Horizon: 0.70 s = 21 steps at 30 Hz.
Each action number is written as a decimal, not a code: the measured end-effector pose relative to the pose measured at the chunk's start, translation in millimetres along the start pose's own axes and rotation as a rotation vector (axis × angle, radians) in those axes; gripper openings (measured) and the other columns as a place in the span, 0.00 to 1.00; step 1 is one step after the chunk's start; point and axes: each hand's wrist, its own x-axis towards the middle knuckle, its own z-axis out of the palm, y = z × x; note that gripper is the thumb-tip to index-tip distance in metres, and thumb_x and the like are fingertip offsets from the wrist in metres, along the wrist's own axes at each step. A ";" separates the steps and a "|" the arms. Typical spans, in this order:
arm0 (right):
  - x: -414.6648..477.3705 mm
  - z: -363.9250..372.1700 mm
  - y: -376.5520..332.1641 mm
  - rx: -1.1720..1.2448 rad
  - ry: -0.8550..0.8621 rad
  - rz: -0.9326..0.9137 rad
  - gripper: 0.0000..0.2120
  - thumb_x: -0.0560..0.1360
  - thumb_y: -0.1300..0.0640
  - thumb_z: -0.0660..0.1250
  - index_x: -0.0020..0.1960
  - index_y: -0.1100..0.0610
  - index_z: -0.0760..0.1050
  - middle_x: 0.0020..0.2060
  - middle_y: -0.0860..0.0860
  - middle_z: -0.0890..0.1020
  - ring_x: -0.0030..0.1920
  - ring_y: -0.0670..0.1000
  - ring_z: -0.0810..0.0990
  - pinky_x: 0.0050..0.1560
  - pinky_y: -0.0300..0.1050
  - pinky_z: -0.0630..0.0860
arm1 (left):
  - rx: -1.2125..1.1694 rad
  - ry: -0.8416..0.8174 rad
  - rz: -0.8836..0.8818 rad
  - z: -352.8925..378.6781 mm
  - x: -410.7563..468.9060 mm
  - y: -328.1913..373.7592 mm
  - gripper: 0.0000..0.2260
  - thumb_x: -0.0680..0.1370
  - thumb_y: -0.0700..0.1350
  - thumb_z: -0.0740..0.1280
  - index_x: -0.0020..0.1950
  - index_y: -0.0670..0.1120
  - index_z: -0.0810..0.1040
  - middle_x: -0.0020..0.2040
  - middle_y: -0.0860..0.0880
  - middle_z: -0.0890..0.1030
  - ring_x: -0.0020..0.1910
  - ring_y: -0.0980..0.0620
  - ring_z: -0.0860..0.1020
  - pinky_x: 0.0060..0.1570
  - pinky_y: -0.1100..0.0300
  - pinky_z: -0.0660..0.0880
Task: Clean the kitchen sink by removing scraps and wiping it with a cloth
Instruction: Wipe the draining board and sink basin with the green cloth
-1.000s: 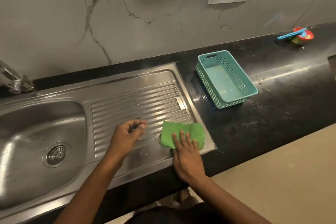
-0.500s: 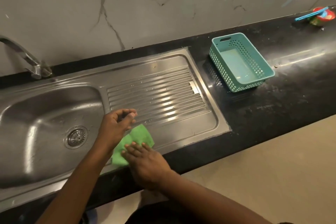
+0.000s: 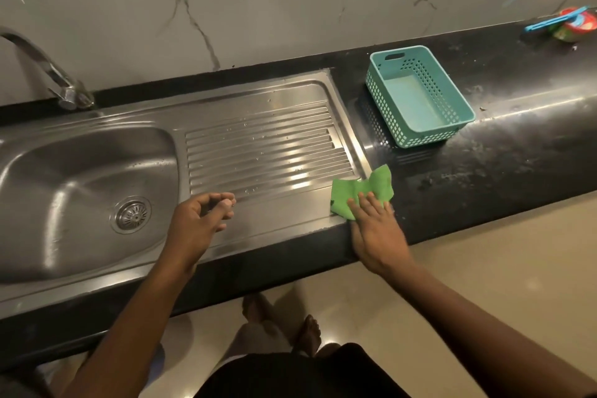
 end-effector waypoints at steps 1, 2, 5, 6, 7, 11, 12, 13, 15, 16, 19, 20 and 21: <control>-4.4 6.9 -16.6 0.021 0.015 0.037 0.27 0.85 0.49 0.53 0.83 0.53 0.61 0.82 0.55 0.63 0.83 0.55 0.55 0.83 0.58 0.48 | -0.004 0.006 0.001 -1.6 -2.9 -0.4 0.07 0.83 0.44 0.69 0.56 0.54 0.86 0.56 0.48 0.88 0.55 0.46 0.86 0.55 0.49 0.82; -7.9 13.5 -35.8 0.036 0.025 0.051 0.27 0.84 0.49 0.53 0.83 0.53 0.61 0.82 0.56 0.62 0.83 0.56 0.55 0.83 0.59 0.48 | -0.009 0.009 0.004 -3.3 -5.1 0.0 0.07 0.83 0.44 0.69 0.56 0.53 0.86 0.56 0.48 0.88 0.55 0.46 0.86 0.55 0.49 0.82; -15.6 31.3 -101.9 0.091 -0.005 -0.033 0.28 0.84 0.49 0.51 0.83 0.52 0.59 0.82 0.57 0.61 0.83 0.57 0.55 0.82 0.60 0.45 | -0.011 0.008 0.005 -4.7 -5.2 6.4 0.07 0.84 0.42 0.69 0.55 0.52 0.86 0.56 0.47 0.88 0.56 0.44 0.86 0.56 0.48 0.82; -16.3 37.5 -126.6 0.110 -0.033 -0.089 0.28 0.83 0.49 0.52 0.83 0.52 0.58 0.82 0.57 0.60 0.84 0.57 0.54 0.81 0.60 0.44 | -0.009 0.007 0.006 -3.9 -3.4 9.4 0.07 0.84 0.42 0.68 0.55 0.52 0.86 0.56 0.47 0.88 0.56 0.44 0.86 0.56 0.47 0.82; -17.0 44.1 -151.0 0.116 -0.069 -0.158 0.29 0.83 0.49 0.52 0.83 0.52 0.58 0.82 0.58 0.60 0.83 0.58 0.55 0.81 0.60 0.43 | -0.009 0.006 0.006 -2.6 -1.2 12.1 0.07 0.84 0.41 0.68 0.54 0.52 0.85 0.56 0.47 0.88 0.56 0.43 0.86 0.57 0.46 0.81; -19.8 59.8 -208.4 0.109 -0.143 -0.370 0.28 0.83 0.47 0.54 0.82 0.50 0.60 0.81 0.57 0.64 0.82 0.58 0.58 0.81 0.58 0.45 | -0.021 -0.014 0.009 1.6 9.4 23.2 0.07 0.83 0.40 0.69 0.53 0.51 0.85 0.54 0.46 0.88 0.55 0.42 0.86 0.53 0.50 0.81; -19.4 58.4 -204.2 0.098 -0.141 -0.402 0.28 0.83 0.46 0.55 0.82 0.49 0.59 0.81 0.56 0.63 0.82 0.57 0.58 0.81 0.58 0.47 | -0.012 -0.025 0.012 1.9 11.4 24.9 0.07 0.83 0.41 0.69 0.53 0.51 0.85 0.55 0.46 0.88 0.55 0.43 0.86 0.53 0.49 0.82; -19.2 56.2 -192.7 0.075 -0.130 -0.435 0.28 0.83 0.46 0.56 0.82 0.48 0.58 0.82 0.55 0.62 0.83 0.55 0.58 0.81 0.57 0.48 | -0.010 -0.035 0.017 1.9 13.9 26.3 0.07 0.83 0.41 0.69 0.54 0.51 0.85 0.55 0.47 0.88 0.55 0.43 0.86 0.54 0.48 0.81; -21.2 48.0 -157.4 0.043 -0.096 -0.468 0.28 0.83 0.47 0.57 0.83 0.46 0.58 0.83 0.52 0.61 0.83 0.52 0.57 0.81 0.52 0.45 | -0.010 -0.045 0.022 -0.4 18.5 27.7 0.07 0.83 0.42 0.69 0.54 0.52 0.85 0.56 0.47 0.88 0.55 0.44 0.86 0.53 0.50 0.81; -21.8 41.6 -135.1 0.039 -0.075 -0.446 0.28 0.83 0.47 0.58 0.82 0.46 0.60 0.83 0.51 0.61 0.83 0.51 0.58 0.80 0.49 0.44 | -0.005 -0.045 0.022 -2.6 20.6 27.5 0.07 0.83 0.42 0.69 0.54 0.52 0.85 0.55 0.47 0.88 0.55 0.44 0.86 0.53 0.51 0.80; -15.9 12.1 -52.6 0.020 0.026 -0.202 0.26 0.82 0.49 0.60 0.80 0.48 0.66 0.79 0.51 0.69 0.80 0.52 0.65 0.80 0.50 0.56 | 0.006 -0.048 0.018 -11.8 24.0 24.2 0.06 0.83 0.44 0.69 0.55 0.53 0.85 0.56 0.49 0.88 0.55 0.47 0.86 0.53 0.52 0.81; -10.9 -0.2 -26.0 -0.005 0.036 -0.101 0.25 0.83 0.49 0.59 0.80 0.48 0.66 0.79 0.50 0.69 0.80 0.52 0.65 0.80 0.52 0.57 | 0.012 -0.045 0.011 -15.6 24.9 22.5 0.06 0.84 0.44 0.69 0.55 0.53 0.85 0.56 0.49 0.88 0.55 0.47 0.86 0.53 0.52 0.81; -5.1 -11.2 -5.2 -0.052 0.025 -0.030 0.25 0.84 0.49 0.58 0.80 0.48 0.66 0.80 0.49 0.68 0.81 0.51 0.63 0.81 0.54 0.54 | 0.014 -0.041 0.005 -19.0 25.9 21.2 0.06 0.84 0.44 0.69 0.55 0.53 0.85 0.56 0.49 0.88 0.55 0.47 0.86 0.54 0.51 0.81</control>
